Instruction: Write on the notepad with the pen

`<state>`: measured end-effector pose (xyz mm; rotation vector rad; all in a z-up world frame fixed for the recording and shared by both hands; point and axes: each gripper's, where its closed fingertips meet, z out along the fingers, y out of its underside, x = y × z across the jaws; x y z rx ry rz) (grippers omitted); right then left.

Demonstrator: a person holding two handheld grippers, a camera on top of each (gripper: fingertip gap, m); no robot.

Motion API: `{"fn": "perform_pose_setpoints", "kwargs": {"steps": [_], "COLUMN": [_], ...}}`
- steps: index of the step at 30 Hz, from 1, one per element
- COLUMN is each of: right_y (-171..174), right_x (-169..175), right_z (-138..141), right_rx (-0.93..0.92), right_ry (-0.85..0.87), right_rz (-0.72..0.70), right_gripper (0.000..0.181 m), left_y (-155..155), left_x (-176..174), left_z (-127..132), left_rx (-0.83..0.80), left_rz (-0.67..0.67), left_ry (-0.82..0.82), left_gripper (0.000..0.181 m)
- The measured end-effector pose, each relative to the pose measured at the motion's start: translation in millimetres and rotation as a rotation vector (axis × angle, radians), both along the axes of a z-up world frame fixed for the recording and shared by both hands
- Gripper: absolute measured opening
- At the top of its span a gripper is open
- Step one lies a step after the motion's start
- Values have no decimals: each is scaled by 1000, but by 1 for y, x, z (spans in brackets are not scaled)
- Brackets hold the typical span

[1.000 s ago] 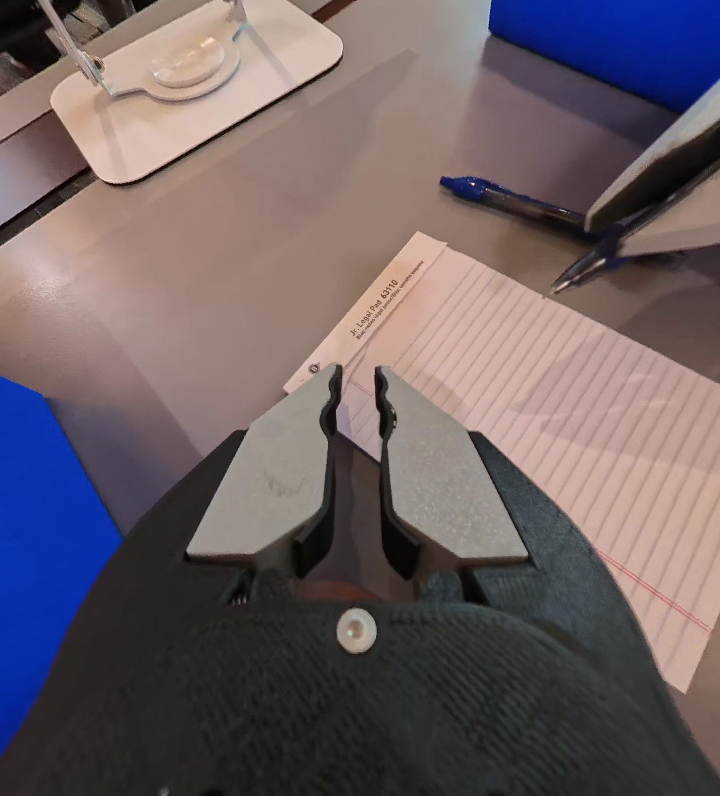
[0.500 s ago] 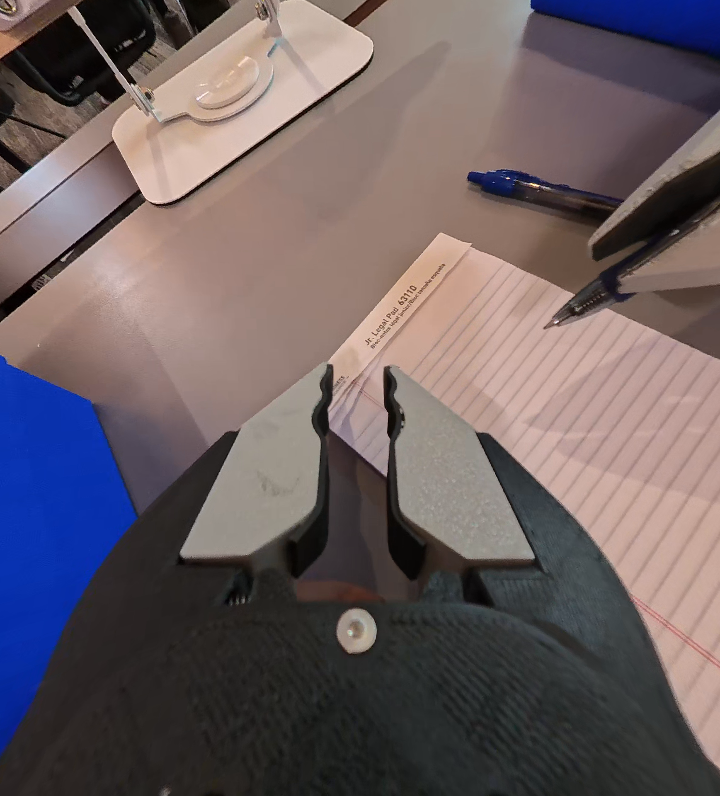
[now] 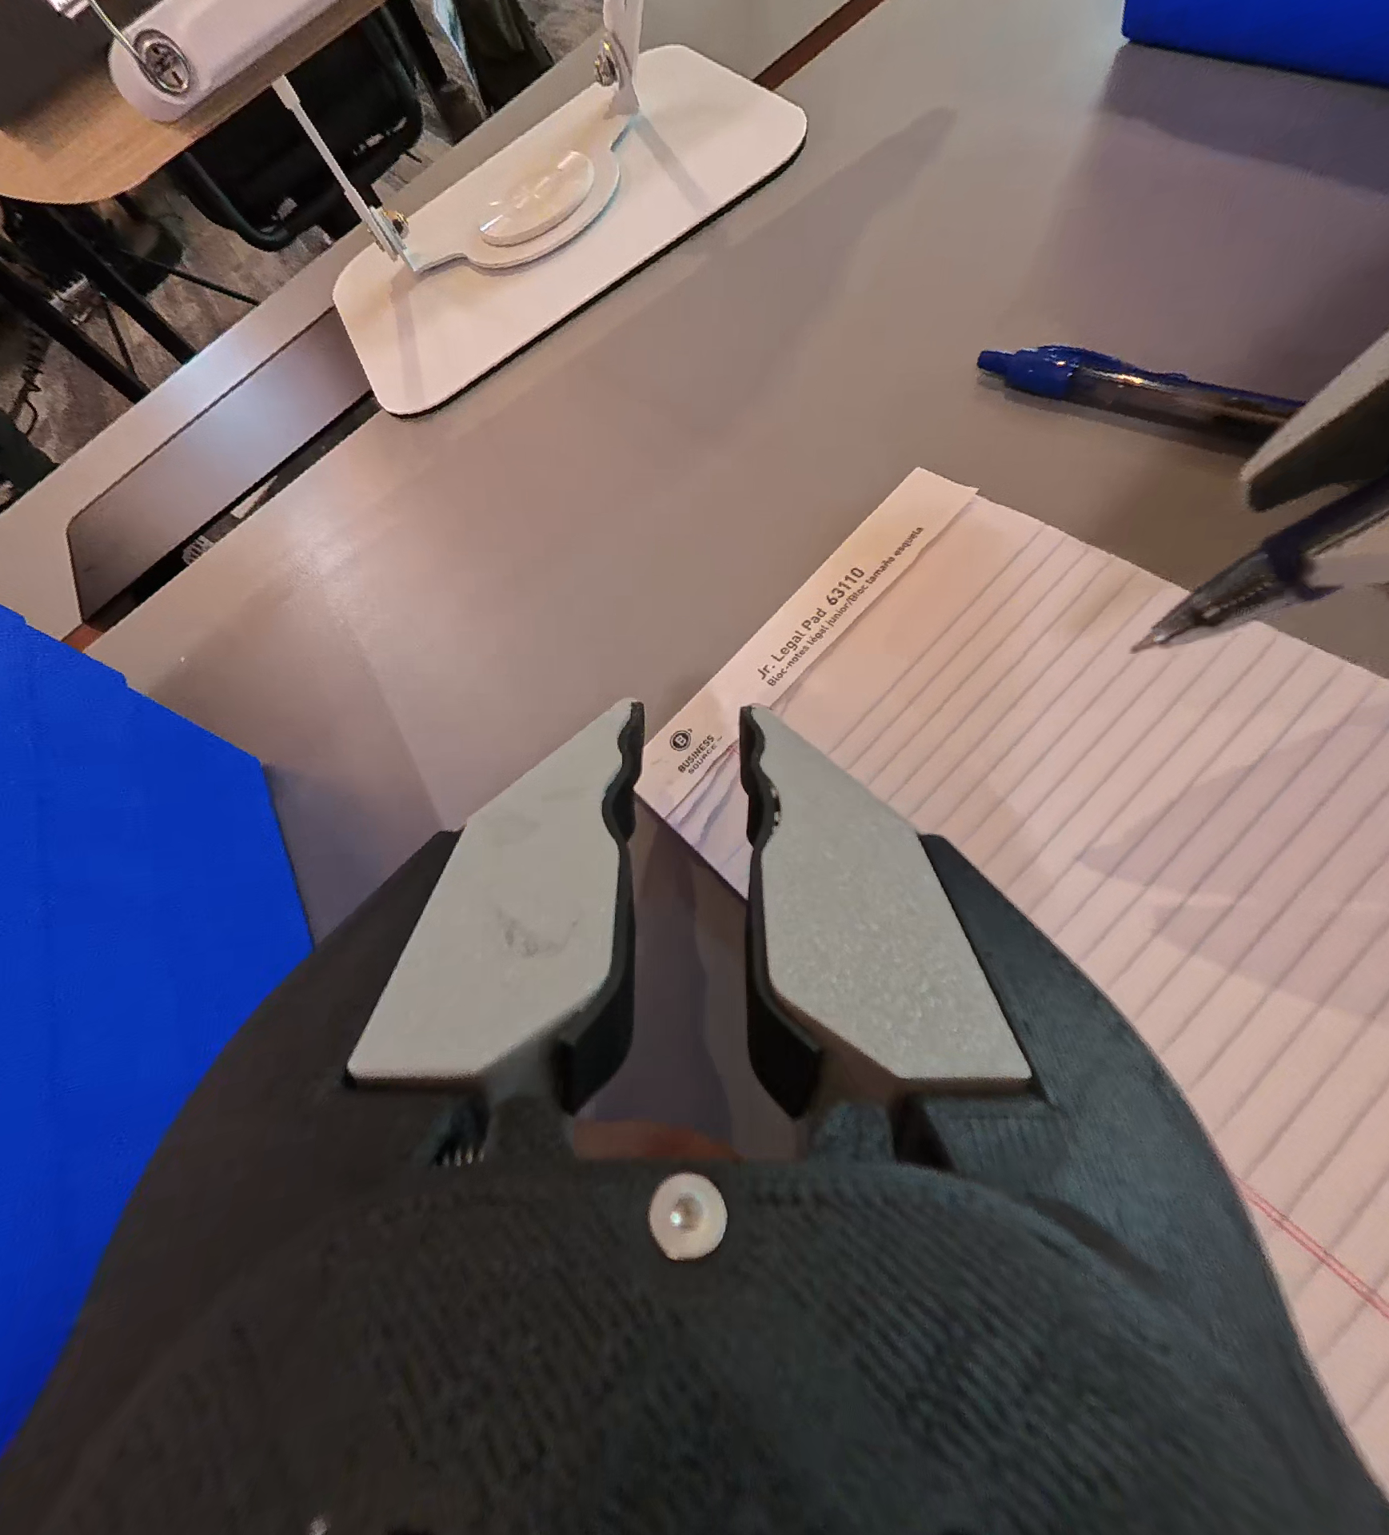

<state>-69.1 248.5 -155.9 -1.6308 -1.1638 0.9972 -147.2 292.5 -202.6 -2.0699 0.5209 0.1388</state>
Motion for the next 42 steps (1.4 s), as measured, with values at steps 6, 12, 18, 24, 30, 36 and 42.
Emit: {"fn": "perform_pose_setpoints", "kwargs": {"steps": [6,12,18,24,30,36,42], "right_y": [3,4,5,6,8,10,10], "right_x": [5,6,6,7,7,8,7], "right_z": [9,9,5,5,4,1,-1], "right_rx": [6,10,9,8,6,2,4], "right_ry": [29,29,16,16,14,9,-1], "right_rz": [-13,-19,-19,-25,-29,-31,-32], "right_gripper": [7,7,8,7,8,8,8], "left_y": [0,0,0,0,0,-1,-1], "left_x": [0,1,3,5,5,6,12], "left_z": [-6,-6,-7,-6,-7,-9,-10], "left_rx": [-7,-6,0,8,8,3,7], "left_rz": [10,5,-7,-14,-18,-24,-41], "left_ry": [28,38,79,92,125,128,145], "left_gripper": [20,20,20,20,20,20,20]}}
